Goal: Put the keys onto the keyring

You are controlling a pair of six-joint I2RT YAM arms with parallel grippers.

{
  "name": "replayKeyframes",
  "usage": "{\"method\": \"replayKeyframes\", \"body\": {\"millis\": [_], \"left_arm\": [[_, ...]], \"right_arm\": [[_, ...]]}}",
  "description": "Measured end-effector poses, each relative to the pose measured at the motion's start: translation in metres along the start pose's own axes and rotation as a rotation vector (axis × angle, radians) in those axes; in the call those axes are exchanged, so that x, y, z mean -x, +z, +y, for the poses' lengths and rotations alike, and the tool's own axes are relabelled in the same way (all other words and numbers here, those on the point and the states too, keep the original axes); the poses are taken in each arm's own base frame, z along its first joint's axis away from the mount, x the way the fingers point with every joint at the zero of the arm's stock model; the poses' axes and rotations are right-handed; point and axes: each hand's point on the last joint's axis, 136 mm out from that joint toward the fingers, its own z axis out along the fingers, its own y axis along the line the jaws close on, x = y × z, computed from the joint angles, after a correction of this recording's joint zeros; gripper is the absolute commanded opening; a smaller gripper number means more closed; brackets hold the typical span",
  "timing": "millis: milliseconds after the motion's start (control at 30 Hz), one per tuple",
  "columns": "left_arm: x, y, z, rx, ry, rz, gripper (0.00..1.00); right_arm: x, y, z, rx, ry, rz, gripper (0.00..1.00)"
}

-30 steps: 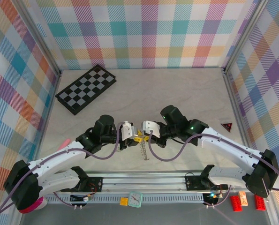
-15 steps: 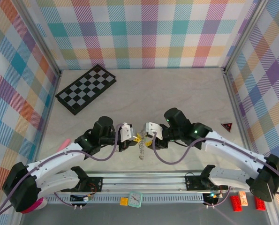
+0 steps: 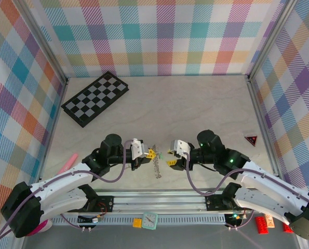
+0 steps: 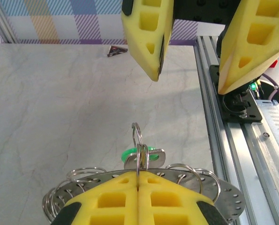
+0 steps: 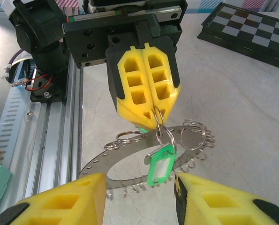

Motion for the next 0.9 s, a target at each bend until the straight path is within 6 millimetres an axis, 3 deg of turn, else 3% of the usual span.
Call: {"method": "replayKeyframes", "body": {"millis": [400,900], "left_arm": [[0.004,0.000,0.001,0.005,-0.008,-0.020,0.00],[0.003,0.002,-0.002,-0.020,-0.013,-0.024,0.00]], "right_arm": [[-0.008,0.012,0.003,0.054,0.032,0.036,0.35],[0.003,0.026,-0.013,0.023,0.023,0.037,0.33]]}}
